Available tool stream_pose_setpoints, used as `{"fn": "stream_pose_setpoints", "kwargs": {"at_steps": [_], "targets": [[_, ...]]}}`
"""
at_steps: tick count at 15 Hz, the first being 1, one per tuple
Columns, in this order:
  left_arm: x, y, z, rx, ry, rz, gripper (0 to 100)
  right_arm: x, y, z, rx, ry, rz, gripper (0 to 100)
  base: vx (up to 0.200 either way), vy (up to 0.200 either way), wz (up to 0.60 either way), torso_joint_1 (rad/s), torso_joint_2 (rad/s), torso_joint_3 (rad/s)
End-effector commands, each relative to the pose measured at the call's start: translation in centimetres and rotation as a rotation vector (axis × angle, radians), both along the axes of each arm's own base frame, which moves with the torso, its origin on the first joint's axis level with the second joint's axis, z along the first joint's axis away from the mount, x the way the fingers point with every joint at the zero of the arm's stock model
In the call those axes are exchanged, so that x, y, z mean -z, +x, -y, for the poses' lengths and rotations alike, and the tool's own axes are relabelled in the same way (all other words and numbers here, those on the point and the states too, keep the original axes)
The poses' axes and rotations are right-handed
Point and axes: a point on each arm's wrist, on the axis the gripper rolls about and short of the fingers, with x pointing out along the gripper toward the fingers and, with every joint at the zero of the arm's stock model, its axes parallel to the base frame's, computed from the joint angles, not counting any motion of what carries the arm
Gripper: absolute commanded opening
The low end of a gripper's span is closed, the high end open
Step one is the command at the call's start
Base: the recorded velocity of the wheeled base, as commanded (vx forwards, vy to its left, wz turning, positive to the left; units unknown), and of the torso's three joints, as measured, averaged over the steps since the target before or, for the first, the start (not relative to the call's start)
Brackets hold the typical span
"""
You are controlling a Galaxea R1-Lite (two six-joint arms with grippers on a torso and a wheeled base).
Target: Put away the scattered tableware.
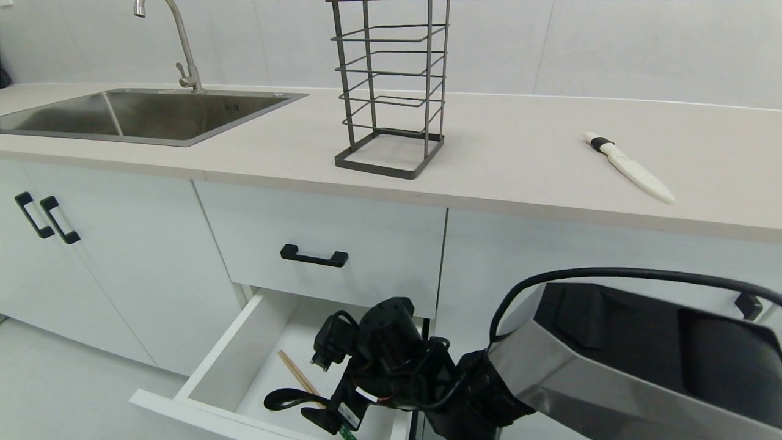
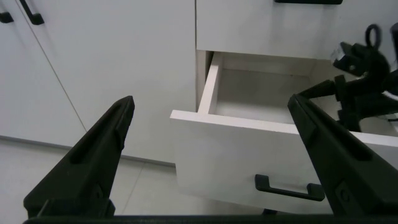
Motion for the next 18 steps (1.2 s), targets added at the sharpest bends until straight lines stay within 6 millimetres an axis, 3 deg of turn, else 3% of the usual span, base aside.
{"fn": "stream_pose_setpoints", "kwargs": {"at_steps": [1,4,5,7,8,10,14,18], "targets": [[0.0,0.0,0.0,0.0,0.001,-0.001,100,-4.4,-1.8,2.1,-0.006,0.049,0.035,100,0.0,0.0,0.0,0.0,0.0,0.0],[0.0,0.0,0.0,0.0,0.0,-0.001,100,-7.6,-2.9,4.7,0.008,0.081,0.06,100,0.0,0.0,0.0,0.0,0.0,0.0],[0.0,0.0,0.0,0.0,0.001,-0.001,100,-9.6,-3.8,6.0,0.019,0.11,0.088,100,0.0,0.0,0.0,0.0,0.0,0.0],[0.0,0.0,0.0,0.0,0.0,-0.001,100,-11.2,-4.9,8.2,0.04,0.126,0.107,100,0.0,0.0,0.0,0.0,0.0,0.0],[0.0,0.0,0.0,0.0,0.0,-0.001,100,-11.7,-6.5,10.5,0.047,0.119,0.099,100,0.0,0.0,0.0,0.0,0.0,0.0],[0.0,0.0,0.0,0.0,0.001,-0.001,100,-12.6,-8.9,12.2,0.021,0.14,0.102,100,0.0,0.0,0.0,0.0,0.0,0.0],[0.0,0.0,0.0,0.0,0.0,-0.001,100,-14.1,-10.0,13.9,0.046,0.178,0.128,100,0.0,0.0,0.0,0.0,0.0,0.0],[0.0,0.0,0.0,0.0,0.001,-0.001,100,-15.1,-13.0,18.9,0.064,0.215,0.154,100,0.0,0.0,0.0,0.0,0.0,0.0]]}}
